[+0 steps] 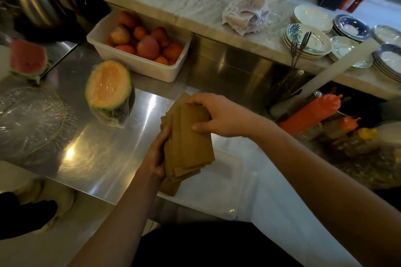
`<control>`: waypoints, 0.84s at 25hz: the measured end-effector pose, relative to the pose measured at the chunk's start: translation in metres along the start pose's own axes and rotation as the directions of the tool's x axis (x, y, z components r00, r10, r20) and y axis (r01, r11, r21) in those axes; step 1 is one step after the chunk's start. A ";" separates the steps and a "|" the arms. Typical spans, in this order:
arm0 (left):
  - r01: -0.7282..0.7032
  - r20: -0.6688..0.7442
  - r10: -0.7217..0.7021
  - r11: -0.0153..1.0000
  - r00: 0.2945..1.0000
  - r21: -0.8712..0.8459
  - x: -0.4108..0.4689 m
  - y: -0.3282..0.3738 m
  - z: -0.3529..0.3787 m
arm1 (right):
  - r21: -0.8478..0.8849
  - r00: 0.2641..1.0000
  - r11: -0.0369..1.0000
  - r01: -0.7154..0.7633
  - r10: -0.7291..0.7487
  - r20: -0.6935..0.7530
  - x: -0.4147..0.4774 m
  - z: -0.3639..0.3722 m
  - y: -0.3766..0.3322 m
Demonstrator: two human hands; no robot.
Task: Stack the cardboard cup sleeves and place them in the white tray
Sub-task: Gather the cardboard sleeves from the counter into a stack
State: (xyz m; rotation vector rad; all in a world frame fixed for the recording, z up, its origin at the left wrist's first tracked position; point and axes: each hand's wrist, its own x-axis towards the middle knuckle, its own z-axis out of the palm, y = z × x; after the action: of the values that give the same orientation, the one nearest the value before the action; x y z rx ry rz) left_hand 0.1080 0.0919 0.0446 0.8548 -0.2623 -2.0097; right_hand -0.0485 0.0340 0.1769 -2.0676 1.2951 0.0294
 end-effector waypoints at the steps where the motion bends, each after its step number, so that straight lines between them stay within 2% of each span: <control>1: -0.006 -0.001 0.006 1.000 1.000 0.015 -0.003 0.000 0.001 | -0.011 1.000 1.000 0.002 -0.002 -0.027 -0.003 0.008 -0.003; 6: -0.011 0.016 0.010 0.999 1.000 0.046 -0.013 -0.002 0.002 | 0.108 0.980 0.994 -0.025 0.045 -0.196 -0.015 0.043 -0.004; 9: -0.018 0.003 0.018 0.998 1.000 0.053 -0.017 -0.001 0.001 | 0.303 0.936 0.946 -0.113 0.204 -0.288 -0.019 0.063 -0.002; 11: -0.028 -0.001 0.028 0.997 1.000 0.076 -0.019 0.002 0.002 | 0.457 0.920 0.873 -0.171 0.308 -0.244 -0.022 0.074 0.002; 13: -0.034 -0.006 0.035 0.991 0.999 0.125 -0.021 0.006 0.004 | 0.519 0.927 0.829 -0.207 0.336 -0.167 -0.028 0.080 0.005; 17: -0.112 0.042 0.104 0.948 0.994 0.297 -0.024 0.010 0.007 | 0.728 0.953 0.673 -0.134 0.289 -0.091 -0.039 0.090 0.002; 21: -0.168 0.032 0.172 0.881 0.985 0.442 -0.023 0.010 0.011 | 0.837 0.966 0.541 -0.079 0.249 -0.070 -0.041 0.094 0.001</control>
State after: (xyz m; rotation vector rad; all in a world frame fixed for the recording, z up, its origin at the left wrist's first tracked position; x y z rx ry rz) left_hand 0.1153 0.1035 0.0680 1.0787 -0.7890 -1.8048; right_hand -0.0397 0.1188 0.1192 -1.1181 1.2529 -0.6053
